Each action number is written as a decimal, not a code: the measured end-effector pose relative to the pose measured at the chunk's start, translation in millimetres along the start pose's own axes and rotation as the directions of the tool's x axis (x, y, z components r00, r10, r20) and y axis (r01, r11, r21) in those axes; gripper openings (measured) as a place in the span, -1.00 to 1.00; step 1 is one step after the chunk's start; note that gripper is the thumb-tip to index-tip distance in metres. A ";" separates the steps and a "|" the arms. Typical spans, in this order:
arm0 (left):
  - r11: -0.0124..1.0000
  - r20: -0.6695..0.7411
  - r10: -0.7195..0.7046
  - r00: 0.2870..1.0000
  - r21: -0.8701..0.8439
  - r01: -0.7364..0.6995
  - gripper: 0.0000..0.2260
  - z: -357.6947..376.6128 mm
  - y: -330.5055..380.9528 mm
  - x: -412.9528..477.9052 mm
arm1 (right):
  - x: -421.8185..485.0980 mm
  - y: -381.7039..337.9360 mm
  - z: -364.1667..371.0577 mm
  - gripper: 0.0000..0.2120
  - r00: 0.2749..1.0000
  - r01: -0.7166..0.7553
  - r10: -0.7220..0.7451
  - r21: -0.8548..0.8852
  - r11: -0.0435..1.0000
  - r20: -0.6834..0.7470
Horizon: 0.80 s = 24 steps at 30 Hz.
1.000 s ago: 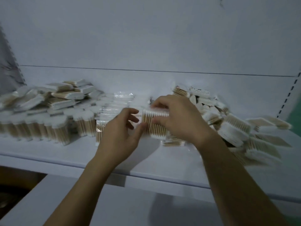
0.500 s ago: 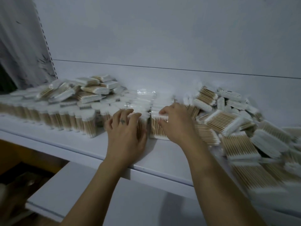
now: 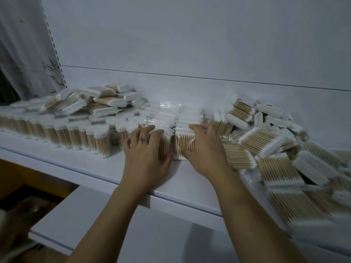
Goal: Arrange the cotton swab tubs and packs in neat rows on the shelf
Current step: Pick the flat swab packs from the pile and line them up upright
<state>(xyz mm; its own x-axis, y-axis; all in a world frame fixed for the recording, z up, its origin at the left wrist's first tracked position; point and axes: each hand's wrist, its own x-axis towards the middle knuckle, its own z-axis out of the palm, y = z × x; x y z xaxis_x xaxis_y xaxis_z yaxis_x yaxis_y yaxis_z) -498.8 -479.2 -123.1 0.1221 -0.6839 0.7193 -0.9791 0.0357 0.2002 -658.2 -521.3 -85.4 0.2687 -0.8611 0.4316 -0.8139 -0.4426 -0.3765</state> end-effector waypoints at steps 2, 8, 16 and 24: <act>1.000 -0.001 -0.001 1.000 -0.005 0.001 -0.51 -0.7 0.1 1.5 | 1.4 0.9 -0.6 -0.37 1.000 0.007 -0.008 0.018 1.000 0.016; 1.000 0.033 -0.022 0.999 -0.008 0.022 -0.47 -3.1 -2.6 2.7 | 3.6 -5.1 0.4 -0.38 0.999 0.022 -0.023 0.016 1.000 0.042; 0.999 -0.007 -0.029 1.000 -0.026 0.029 -0.50 -15.0 13.0 -3.2 | -3.8 5.5 -51.9 -0.44 0.997 0.072 -0.071 -0.158 0.985 0.013; 0.978 0.123 0.207 0.971 -0.041 -0.203 -0.55 -26.9 66.8 15.6 | -27.9 34.9 -117.4 -0.48 0.976 0.054 0.012 -0.296 0.954 0.217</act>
<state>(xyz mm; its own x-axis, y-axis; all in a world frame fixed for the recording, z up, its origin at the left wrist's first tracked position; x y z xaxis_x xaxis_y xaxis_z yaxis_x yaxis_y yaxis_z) -558.0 -467.9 -80.6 -0.1040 -0.7461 0.6576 -0.9759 0.2040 0.0770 -754.6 -483.4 -14.3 0.3645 -0.9001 0.2387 -0.9141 -0.3948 -0.0927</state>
